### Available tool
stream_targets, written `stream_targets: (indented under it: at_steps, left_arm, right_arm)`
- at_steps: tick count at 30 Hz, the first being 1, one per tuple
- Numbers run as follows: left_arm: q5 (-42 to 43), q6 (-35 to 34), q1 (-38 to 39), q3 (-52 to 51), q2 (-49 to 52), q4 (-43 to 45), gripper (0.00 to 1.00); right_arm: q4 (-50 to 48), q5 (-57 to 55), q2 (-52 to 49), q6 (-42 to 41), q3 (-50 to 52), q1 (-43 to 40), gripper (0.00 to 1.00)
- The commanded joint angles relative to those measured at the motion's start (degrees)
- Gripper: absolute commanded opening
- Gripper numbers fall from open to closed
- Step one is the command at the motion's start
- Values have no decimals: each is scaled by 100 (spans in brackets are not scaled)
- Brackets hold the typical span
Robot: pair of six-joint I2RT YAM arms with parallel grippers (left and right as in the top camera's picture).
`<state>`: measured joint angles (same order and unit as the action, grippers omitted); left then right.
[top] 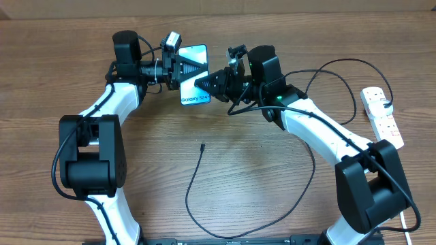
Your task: Plug charger to phone and switch on socket
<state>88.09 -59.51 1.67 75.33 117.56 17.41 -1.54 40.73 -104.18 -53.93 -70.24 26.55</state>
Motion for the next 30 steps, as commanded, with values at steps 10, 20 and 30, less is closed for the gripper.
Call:
stream_targets:
  at_steps: [10, 20, 30]
  left_arm:
    - [249, -223, 52, 107, -164, 151, 4]
    - [236, 319, 50, 76, -164, -695, 4]
    - [136, 2146, 66, 76, -164, -2623, 4]
  right_arm:
    - [979, -509, 20, 1397, 39, -238, 61]
    - [3362, -514, 1196, 2728, 39, -1113, 86]
    - [4581, -1060, 1246, 3064, 55, -1421, 100]
